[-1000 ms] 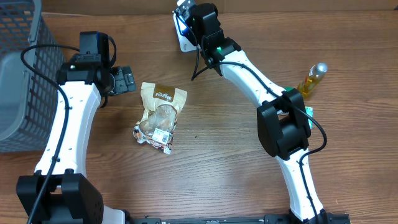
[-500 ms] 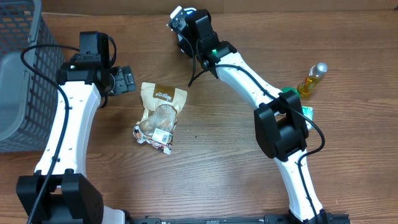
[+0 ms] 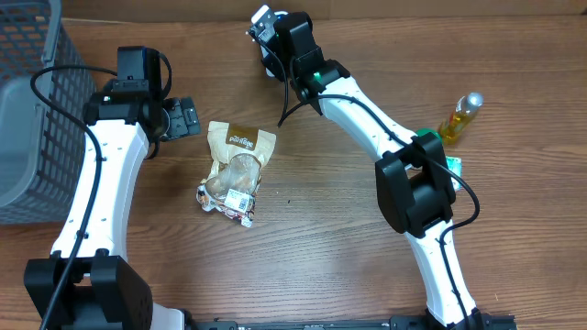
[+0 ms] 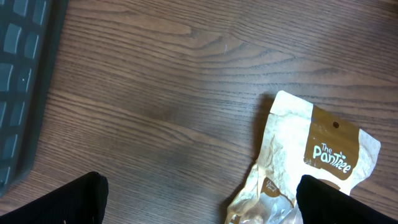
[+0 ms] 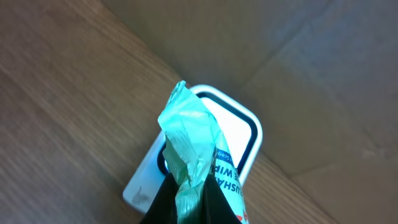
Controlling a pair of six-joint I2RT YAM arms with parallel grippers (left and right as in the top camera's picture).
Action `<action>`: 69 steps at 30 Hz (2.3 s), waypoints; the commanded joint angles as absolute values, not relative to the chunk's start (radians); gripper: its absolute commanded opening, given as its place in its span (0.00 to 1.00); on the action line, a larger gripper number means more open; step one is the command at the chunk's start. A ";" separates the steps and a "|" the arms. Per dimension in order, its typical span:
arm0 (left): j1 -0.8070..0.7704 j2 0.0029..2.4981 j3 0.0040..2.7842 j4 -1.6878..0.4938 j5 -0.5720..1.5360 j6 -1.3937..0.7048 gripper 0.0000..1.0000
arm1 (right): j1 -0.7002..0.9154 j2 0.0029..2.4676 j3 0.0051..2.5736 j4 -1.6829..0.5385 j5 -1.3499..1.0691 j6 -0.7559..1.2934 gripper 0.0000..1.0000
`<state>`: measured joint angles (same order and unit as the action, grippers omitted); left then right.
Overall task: Scan the item barcode
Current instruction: 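Carry the mint-green pack right and lower it to the table, then open the right gripper and release the mint-green pack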
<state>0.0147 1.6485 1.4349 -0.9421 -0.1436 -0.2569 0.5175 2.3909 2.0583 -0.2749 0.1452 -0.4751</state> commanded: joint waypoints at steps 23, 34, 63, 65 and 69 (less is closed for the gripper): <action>0.013 1.660 1.435 -0.938 -0.153 -0.270 1.00 | 0.447 1.786 1.936 -1.576 -0.005 0.083 0.04; 0.013 1.660 1.435 -0.938 -0.153 -0.270 1.00 | 0.428 1.786 1.550 -1.491 0.048 0.082 0.04; 0.013 1.660 1.435 -0.938 -0.153 -0.270 1.00 | 0.426 1.785 1.258 -1.118 0.371 0.110 0.61; 0.013 1.660 1.435 -0.938 -0.153 -0.270 1.00 | 0.429 1.784 1.285 -1.127 0.355 0.179 0.61; 0.013 1.660 1.435 -0.938 -0.153 -0.270 1.00 | 0.432 1.784 1.327 -1.185 0.175 0.236 0.58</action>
